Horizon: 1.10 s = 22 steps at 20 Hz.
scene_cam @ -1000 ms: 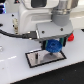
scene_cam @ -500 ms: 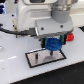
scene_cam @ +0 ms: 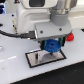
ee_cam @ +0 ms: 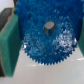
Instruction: Insert the blue gear onto the right peg, followed by the red gear
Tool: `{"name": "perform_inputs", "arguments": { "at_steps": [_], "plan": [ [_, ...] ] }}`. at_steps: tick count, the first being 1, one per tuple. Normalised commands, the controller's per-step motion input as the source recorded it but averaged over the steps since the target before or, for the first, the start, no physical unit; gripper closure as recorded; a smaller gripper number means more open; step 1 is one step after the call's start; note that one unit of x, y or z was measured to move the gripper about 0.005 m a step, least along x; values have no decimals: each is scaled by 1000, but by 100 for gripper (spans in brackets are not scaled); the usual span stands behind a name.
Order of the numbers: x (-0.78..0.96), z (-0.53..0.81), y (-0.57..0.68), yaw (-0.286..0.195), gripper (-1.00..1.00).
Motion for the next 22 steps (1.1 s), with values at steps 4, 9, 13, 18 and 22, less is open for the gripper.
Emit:
{"name": "perform_inputs", "arguments": {
  "at_steps": [4,9,13,18,22],
  "plan": [
    [206,-53,2,0,100],
    [243,306,11,0,100],
    [306,305,-6,0,100],
    [194,7,-29,0,100],
    [251,-31,-101,0,100]
  ]
}}
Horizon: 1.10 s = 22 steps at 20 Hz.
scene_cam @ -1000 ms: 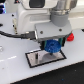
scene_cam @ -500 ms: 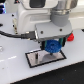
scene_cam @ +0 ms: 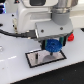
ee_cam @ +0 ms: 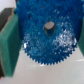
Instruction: Insert the blue gear onto the right peg, followed by the red gear
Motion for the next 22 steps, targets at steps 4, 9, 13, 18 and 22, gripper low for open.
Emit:
{"name": "perform_inputs", "arguments": {
  "at_steps": [4,9,13,18,22],
  "plan": [
    [274,-39,16,0,100],
    [137,6,-7,0,100],
    [416,428,219,0,100],
    [405,327,165,0,100],
    [96,-2,1,0,100]
  ]
}}
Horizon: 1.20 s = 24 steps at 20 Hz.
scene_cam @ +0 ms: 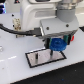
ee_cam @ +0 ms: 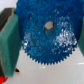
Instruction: Insert the blue gear onto the right peg, followed by the red gear
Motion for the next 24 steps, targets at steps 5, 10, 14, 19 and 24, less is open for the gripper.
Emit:
{"name": "perform_inputs", "arguments": {
  "at_steps": [5,10,14,19,24],
  "plan": [
    [204,12,-120,0,100],
    [190,-36,-156,0,100],
    [118,135,-126,0,100],
    [63,200,-13,0,100],
    [62,187,9,0,100]
  ]
}}
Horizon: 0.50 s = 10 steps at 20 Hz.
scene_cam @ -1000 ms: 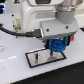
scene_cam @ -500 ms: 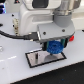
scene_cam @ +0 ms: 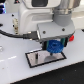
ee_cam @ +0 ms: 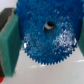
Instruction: Insert the blue gear onto the right peg, followed by the red gear
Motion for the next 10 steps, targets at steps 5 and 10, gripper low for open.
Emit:
{"name": "perform_inputs", "arguments": {
  "at_steps": [5,10],
  "plan": [
    [147,44,-45,0,100],
    [173,5,-41,0,100]
  ]
}}
